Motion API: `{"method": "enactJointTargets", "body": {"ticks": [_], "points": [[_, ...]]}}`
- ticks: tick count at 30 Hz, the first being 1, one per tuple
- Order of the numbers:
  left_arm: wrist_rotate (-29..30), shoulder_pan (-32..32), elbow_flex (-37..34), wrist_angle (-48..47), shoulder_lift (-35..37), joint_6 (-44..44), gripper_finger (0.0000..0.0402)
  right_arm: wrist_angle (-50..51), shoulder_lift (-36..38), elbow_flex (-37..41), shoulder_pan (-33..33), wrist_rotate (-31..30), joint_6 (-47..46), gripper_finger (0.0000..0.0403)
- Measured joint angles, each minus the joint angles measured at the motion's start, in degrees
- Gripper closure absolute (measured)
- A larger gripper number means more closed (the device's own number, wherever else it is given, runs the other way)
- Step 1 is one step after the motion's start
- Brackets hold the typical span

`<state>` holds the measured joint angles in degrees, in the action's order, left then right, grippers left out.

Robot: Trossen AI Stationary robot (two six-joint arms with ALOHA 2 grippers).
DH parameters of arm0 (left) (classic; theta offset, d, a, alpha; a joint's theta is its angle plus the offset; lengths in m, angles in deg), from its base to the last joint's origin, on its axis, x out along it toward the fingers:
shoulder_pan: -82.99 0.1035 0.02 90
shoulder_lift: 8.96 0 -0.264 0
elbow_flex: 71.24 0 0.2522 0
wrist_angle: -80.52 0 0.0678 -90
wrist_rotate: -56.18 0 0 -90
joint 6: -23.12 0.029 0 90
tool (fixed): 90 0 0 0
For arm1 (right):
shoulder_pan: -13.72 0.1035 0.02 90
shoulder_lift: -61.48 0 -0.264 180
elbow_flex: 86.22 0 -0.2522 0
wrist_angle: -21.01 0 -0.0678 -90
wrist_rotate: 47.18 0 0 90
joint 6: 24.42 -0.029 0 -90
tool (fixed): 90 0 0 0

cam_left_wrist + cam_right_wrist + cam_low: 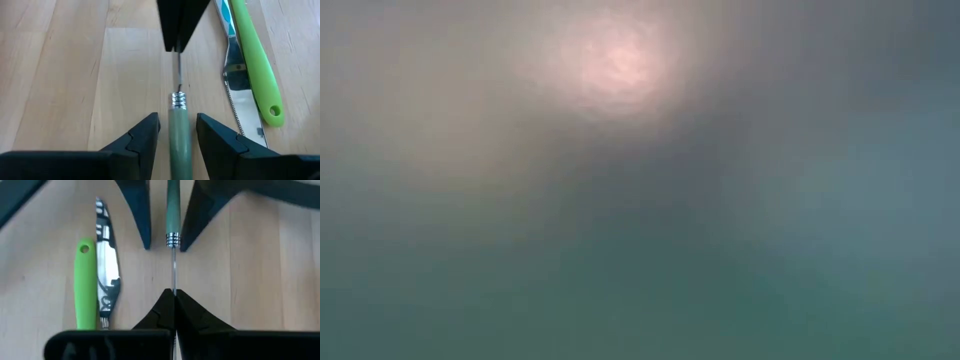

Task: Pick & Place Kitchen Items
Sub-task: Put the green table knife into the transparent bin

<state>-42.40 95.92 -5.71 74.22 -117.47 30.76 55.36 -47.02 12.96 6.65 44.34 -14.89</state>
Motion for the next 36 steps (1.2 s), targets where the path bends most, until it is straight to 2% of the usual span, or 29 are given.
{"method": "enactJointTargets", "body": {"ticks": [5, 7, 10, 11, 17, 25, 36], "points": [[0.17, 0.07, 0.00, 0.03, -0.02, -0.82, 0.0288, 0.21, 0.03, 0.00, 0.27, 0.08, 0.29, 0.0403], [0.33, 0.09, 0.04, 0.00, 0.00, -1.12, 0.0313, 0.45, 0.07, -0.02, 0.27, -0.05, 0.31, 0.0403], [-0.19, 0.21, 0.10, -0.77, 0.00, -1.30, 0.0376, 0.95, 0.08, -0.09, 0.20, -0.88, 0.30, 0.0403], [-0.77, 0.26, 0.15, -1.02, -0.01, -1.28, 0.0383, 1.07, 0.09, -0.13, 0.19, -1.34, 0.29, 0.0403], [-0.57, -0.10, 0.20, -1.48, 0.14, -3.58, 0.0383, 1.91, 1.06, -0.15, 0.89, -4.88, -0.03, 0.0384], [0.09, -1.18, 0.00, -2.62, 1.35, -5.58, 0.0384, 3.21, 7.58, -0.13, 5.05, -15.98, -2.02, 0.0351], [0.06, -3.71, -0.17, -1.66, 7.15, -8.80, 0.0384, -0.18, 18.46, -0.17, 16.73, -41.28, -8.15, 0.0284]]}}
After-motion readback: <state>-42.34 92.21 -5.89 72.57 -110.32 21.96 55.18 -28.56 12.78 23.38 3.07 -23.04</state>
